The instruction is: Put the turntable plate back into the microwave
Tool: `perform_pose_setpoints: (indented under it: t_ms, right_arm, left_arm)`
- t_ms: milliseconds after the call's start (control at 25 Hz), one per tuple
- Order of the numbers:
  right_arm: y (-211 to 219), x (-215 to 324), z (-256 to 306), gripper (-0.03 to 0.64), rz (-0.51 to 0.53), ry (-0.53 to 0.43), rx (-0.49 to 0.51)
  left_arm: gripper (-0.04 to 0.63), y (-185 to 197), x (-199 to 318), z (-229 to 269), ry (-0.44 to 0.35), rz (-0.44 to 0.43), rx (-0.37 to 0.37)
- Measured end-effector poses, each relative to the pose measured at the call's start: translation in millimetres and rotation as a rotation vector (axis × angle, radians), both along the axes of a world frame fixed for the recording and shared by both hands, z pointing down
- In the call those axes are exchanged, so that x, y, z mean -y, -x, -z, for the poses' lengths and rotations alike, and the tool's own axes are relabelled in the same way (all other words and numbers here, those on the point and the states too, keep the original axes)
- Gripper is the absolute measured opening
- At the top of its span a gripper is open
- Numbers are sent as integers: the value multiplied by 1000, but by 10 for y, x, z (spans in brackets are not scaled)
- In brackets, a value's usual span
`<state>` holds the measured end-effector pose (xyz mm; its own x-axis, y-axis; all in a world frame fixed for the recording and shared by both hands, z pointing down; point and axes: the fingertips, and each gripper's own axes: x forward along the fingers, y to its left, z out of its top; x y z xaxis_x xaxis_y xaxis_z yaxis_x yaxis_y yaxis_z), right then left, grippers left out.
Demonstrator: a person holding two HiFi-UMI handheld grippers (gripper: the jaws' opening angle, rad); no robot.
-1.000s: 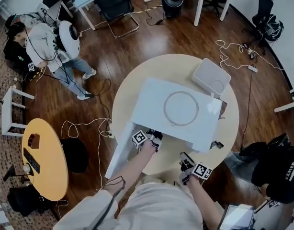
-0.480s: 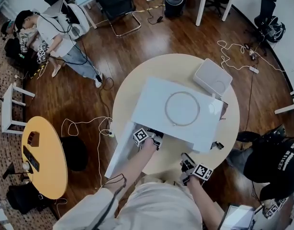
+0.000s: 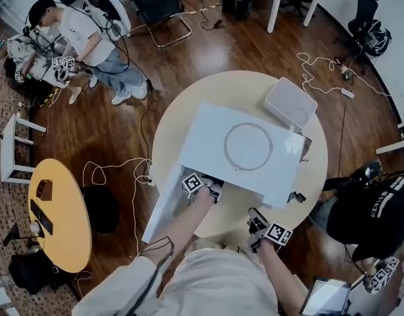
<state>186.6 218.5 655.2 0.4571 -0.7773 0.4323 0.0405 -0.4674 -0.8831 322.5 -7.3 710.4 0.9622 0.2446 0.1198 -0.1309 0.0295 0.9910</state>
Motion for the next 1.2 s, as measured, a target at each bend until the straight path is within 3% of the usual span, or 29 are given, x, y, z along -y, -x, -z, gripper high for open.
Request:
perform_pose_setpoints:
  t_ms: [600,800,1000,1200]
  right_arm:
    - [58,-36,10,91,5,3,-6]
    - [72,-60,7,91,12,6,-6]
    - [100,-73,-6,91,12,9,6]
    - [145,-60,25,91,27,4,-12]
  left_arm:
    - [38,-9,37,-19,-14,50,57]
    - [38,-6,41,-98,-33,69,121]
    - [38,45,46,-290,-133,31,250]
    - [38,111,49,-336,-137,28,271]
